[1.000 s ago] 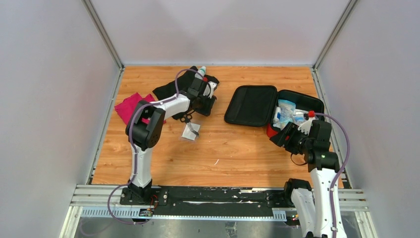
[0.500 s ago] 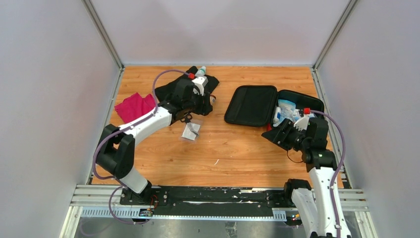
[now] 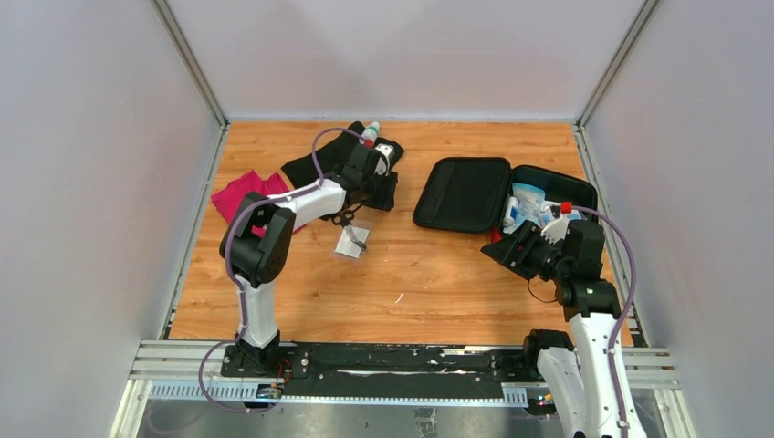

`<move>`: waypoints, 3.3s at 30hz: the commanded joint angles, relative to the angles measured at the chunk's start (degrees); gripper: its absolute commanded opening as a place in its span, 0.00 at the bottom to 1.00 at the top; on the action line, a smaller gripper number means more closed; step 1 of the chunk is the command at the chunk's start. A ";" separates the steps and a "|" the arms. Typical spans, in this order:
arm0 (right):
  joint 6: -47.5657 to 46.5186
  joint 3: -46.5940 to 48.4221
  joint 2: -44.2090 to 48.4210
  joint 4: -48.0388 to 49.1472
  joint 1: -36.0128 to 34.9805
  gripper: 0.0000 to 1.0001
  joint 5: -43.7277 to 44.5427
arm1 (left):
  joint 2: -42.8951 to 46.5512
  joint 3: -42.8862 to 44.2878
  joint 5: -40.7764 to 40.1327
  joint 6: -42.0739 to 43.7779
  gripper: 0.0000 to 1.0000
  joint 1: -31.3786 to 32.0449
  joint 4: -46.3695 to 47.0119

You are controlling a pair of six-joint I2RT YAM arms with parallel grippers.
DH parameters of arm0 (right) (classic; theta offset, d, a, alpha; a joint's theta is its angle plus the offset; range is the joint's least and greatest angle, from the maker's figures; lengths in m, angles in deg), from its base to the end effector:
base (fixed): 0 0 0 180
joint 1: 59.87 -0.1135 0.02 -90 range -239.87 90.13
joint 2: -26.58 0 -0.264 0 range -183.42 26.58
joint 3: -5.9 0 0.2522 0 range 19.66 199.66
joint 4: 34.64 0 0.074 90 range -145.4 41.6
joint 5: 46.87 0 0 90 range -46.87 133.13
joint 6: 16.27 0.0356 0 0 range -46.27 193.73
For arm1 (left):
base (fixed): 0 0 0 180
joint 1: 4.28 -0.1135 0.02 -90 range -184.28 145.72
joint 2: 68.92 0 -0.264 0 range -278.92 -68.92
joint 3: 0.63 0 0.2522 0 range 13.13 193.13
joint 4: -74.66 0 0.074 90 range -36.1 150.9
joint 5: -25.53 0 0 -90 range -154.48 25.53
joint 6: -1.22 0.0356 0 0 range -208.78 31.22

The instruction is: Organize the medicine kit

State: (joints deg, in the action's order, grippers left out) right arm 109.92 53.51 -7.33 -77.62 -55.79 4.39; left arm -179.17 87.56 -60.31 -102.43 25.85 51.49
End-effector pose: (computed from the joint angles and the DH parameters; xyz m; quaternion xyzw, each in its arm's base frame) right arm 0.1359 0.0126 0.2707 0.1228 0.8220 0.4069 0.3791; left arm 0.3639 -0.2142 0.1887 0.1461 0.9125 -0.1730 0.3406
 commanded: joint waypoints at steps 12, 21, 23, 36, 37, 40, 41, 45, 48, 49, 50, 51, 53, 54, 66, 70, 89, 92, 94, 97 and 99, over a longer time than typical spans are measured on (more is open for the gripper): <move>-1.87 -1.01 -0.39 -1.48 -1.00 0.59 0.20 | -6.24 5.43 -1.55 1.22 0.54 -1.82 -1.32; -2.80 -0.98 -0.23 -2.04 -1.00 0.59 0.50 | -7.25 5.38 0.20 0.23 0.47 -1.83 0.01; -3.03 -1.02 -0.05 -2.11 -1.00 0.59 0.51 | -6.88 5.07 0.82 0.43 0.45 -1.83 0.49; -1.41 -1.28 1.41 -2.54 -1.00 0.59 0.57 | 2.42 -3.61 4.91 -2.07 0.18 -1.07 6.25; 0.53 -2.05 1.62 -0.54 -1.41 0.58 -0.33 | 5.39 -5.85 5.54 -2.75 0.16 -0.02 7.50; 9.70 -5.64 3.40 8.69 -8.66 0.58 1.54 | 12.56 -15.18 7.30 -6.58 0.00 3.71 12.31; 11.39 -6.07 3.61 10.46 -10.49 0.59 3.91 | 15.01 -18.31 7.99 -8.57 0.00 5.19 14.46; 17.23 -7.10 1.59 18.35 -21.49 0.67 11.75 | 24.63 -30.07 8.61 -17.68 0.00 10.26 22.85; 21.26 -7.56 -1.83 25.57 -29.14 0.74 16.28 | 31.84 -36.12 6.36 -23.63 0.00 13.95 27.19; 22.54 -7.46 -3.04 28.00 -31.31 0.75 18.09 | 33.76 -37.20 5.13 -24.92 0.00 15.68 27.34; 23.62 -7.23 -4.10 28.68 -33.65 0.75 20.31 | 36.38 -38.31 4.35 -26.31 0.00 16.84 27.34; 24.53 -6.77 -5.00 28.68 -35.77 0.76 22.77 | 37.60 -38.79 3.63 -27.04 0.00 17.52 27.34; 26.28 -5.87 -6.30 28.59 -40.66 0.76 29.46 | 41.85 -40.78 0.82 -29.42 0.00 19.42 27.34; 27.04 -5.33 -6.75 28.27 -42.79 0.76 32.15 | 43.67 -41.34 -0.45 -30.35 0.00 19.98 27.34; 27.27 -0.73 -16.58 39.67 -57.05 0.76 48.05 | 55.34 -47.87 -4.08 -34.27 0.00 20.85 27.43; 25.83 0.79 -18.44 42.44 -58.65 0.76 50.46 | 58.42 -49.29 -4.08 -34.61 0.00 20.85 27.43; 27.54 9.80 -33.04 42.48 -59.09 0.49 43.91 | 63.55 -51.76 -4.08 -35.22 0.00 20.85 27.45; 27.26 9.53 -32.45 41.66 -59.10 0.40 45.00 | 63.33 -51.67 -4.08 -35.13 0.02 20.85 27.34; 26.66 9.71 -31.77 40.25 -59.03 0.33 46.29 | 63.42 -51.59 -4.03 -34.90 0.14 20.84 27.34; 24.40 10.20 -29.74 37.57 -58.94 0.28 49.66 | 63.62 -51.14 -3.62 -34.33 0.44 20.82 27.34; 22.06 10.51 -27.36 35.16 -58.72 0.28 53.61 | 63.56 -50.42 -2.85 -33.77 0.61 20.85 27.25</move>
State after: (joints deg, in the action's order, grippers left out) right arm 136.21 62.05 -38.81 -37.64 -113.93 50.49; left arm -116.53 35.91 -63.52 -137.32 46.46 76.15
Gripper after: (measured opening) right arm 0.472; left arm 0.499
